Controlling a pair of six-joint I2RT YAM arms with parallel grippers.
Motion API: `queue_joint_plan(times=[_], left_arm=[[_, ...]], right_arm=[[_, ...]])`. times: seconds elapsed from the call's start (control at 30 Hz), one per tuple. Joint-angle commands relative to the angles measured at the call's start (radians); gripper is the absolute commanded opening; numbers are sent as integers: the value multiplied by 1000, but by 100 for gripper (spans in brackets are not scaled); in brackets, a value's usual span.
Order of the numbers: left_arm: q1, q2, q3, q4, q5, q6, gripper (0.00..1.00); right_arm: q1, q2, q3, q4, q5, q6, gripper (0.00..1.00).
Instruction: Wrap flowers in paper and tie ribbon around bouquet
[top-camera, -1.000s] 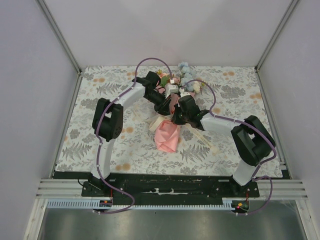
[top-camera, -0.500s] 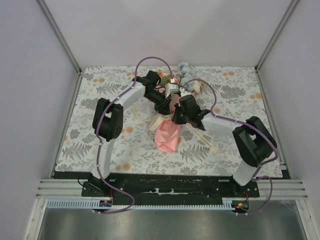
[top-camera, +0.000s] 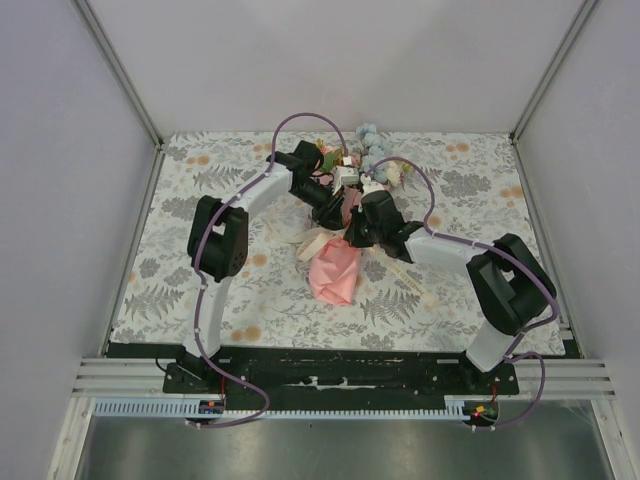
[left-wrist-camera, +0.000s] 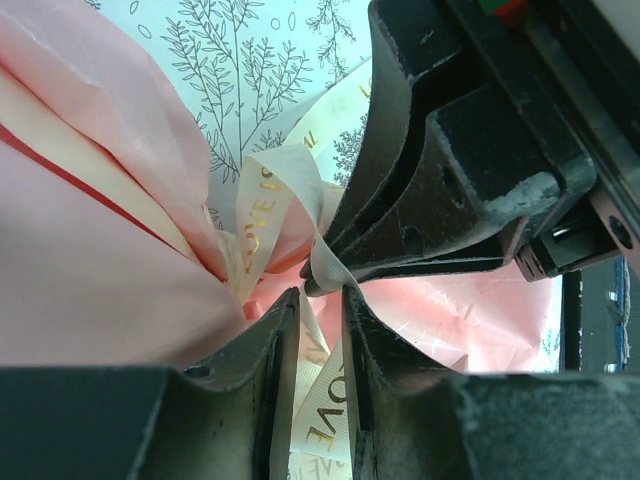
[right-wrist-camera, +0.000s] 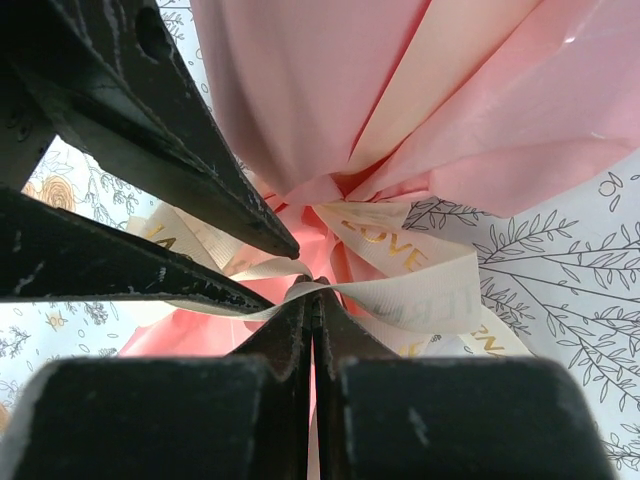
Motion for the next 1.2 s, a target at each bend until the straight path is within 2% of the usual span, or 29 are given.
queue_joint_plan(times=[0.0,0.4,0.8,0.97,1.17], left_arm=[[19,14,-13,-8,-7,-24,30],[39,31,-1,-5,-38,-44,28],[41,6,-1,8,39,-40,30],[41,-3,3,23,59,-52,21],[44,-11,-2,64,73,-90,27]], right_arm=[[-12,-82,-13,150,21,-8,0],[-12,-80,-52,193,23,-41,0],[-12,-57,-61,212,-18,-49,0],[-12,-54,-62,206,-23,-49,0],[-12,-56,-67,213,-35,-38,0]])
